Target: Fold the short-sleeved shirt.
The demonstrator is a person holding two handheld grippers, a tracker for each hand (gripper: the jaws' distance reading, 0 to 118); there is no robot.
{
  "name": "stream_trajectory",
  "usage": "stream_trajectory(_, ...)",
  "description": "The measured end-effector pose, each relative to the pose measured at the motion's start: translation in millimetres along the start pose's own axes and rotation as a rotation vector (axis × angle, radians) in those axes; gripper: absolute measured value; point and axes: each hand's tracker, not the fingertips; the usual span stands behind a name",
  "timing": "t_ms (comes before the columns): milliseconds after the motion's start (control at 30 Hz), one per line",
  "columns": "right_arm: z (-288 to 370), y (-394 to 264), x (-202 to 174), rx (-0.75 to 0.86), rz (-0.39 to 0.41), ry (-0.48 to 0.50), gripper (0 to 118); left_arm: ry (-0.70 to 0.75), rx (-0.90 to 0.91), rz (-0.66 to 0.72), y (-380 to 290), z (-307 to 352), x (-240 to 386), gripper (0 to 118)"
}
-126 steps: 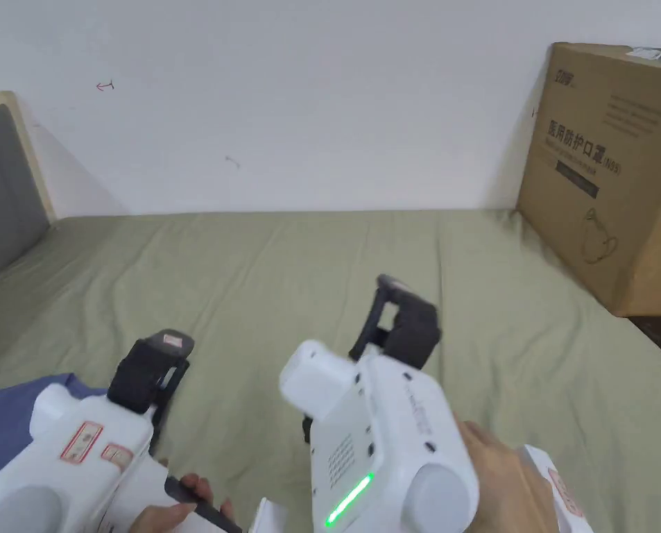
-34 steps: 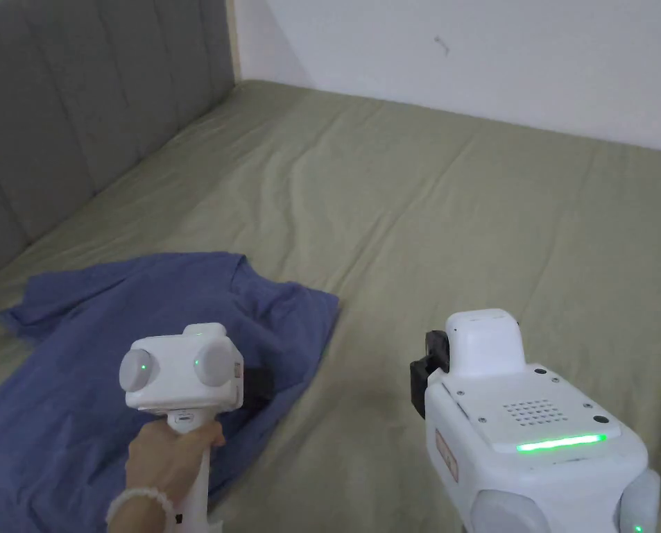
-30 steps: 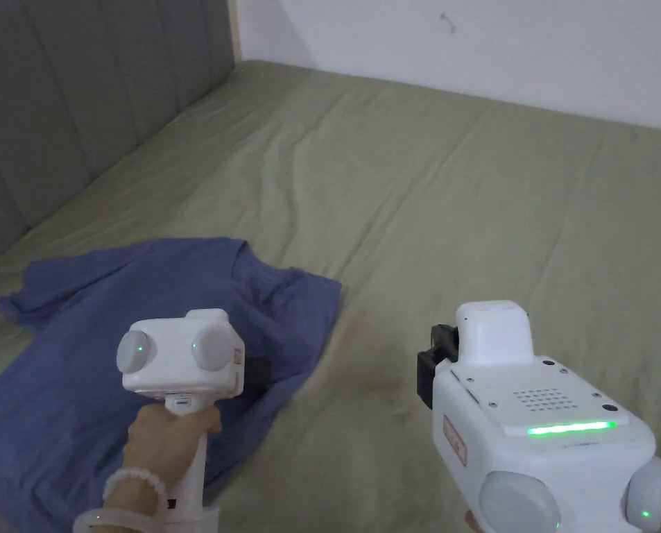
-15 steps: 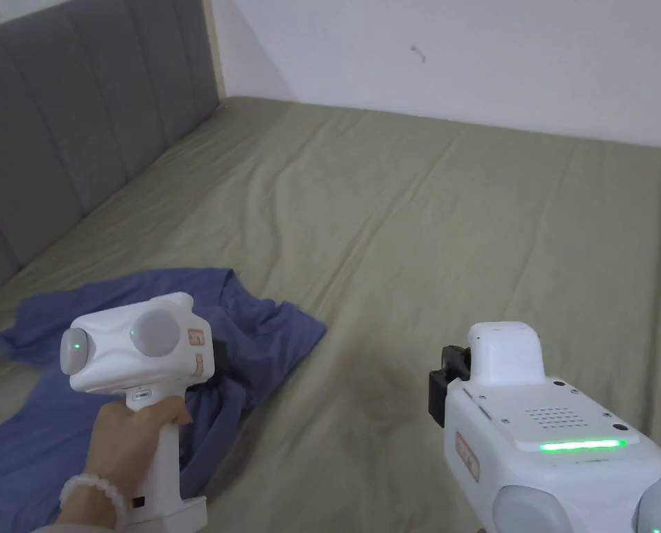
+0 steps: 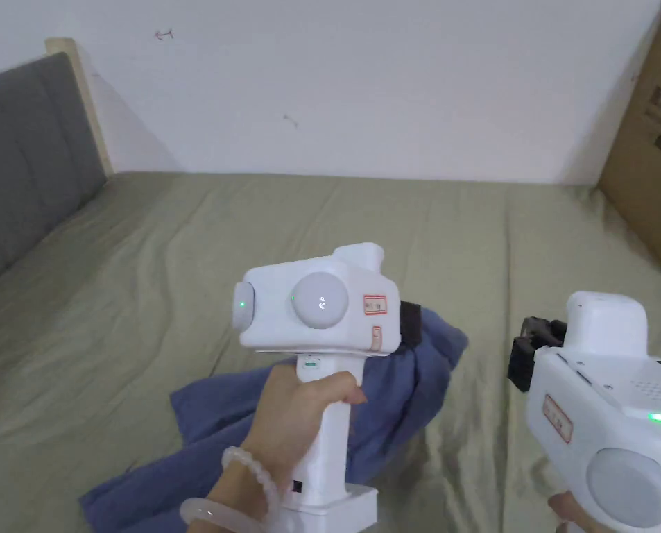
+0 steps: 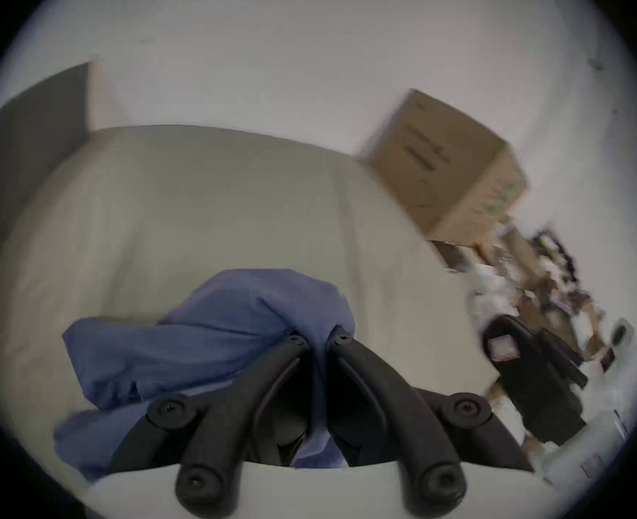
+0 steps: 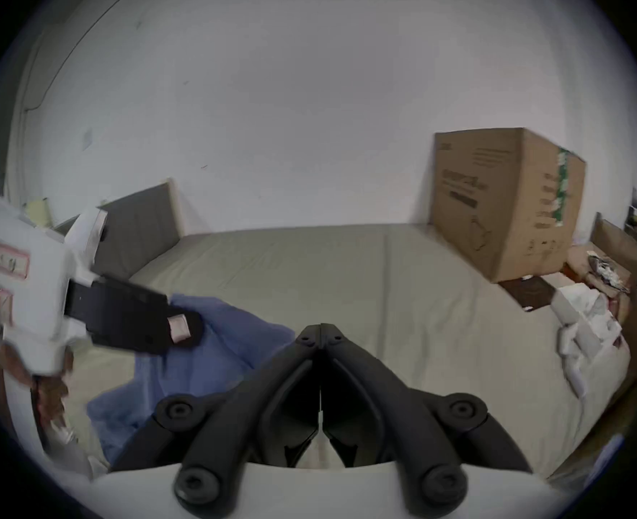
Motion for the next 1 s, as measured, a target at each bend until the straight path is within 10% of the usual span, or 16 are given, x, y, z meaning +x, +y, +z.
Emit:
stream_trajectory(267,20,-10,74,-0.021,-0.102,-0.147,0,-0.026,-0.331,-0.137,-101,-108,62,5)
stream_trajectory(633,5,-36,64,-0.113,-0.079,-0.104,0,0.109,-0.499,-0.127,-166,-150,43,8)
stream_trajectory(700,3,-37,61,-0.12,-0.084,-0.094,0,0.096,-0.491,-0.14,-160,-141,43,34)
stream_trajectory(767,2,-38,57,-0.125,-0.078,-0.082,0,0.089,-0.457,-0.145,-154,-128,43,100)
stream_trajectory(800,1,-37,54,-0.129,-0.072,-0.077,0,0.091,-0.426,-0.139,-149,-119,41,114)
stream_trajectory(1000,-3,-37,33,-0.139,-0.038,-0.019,0,0.114,-0.244,-0.043,-115,-46,-3,94)
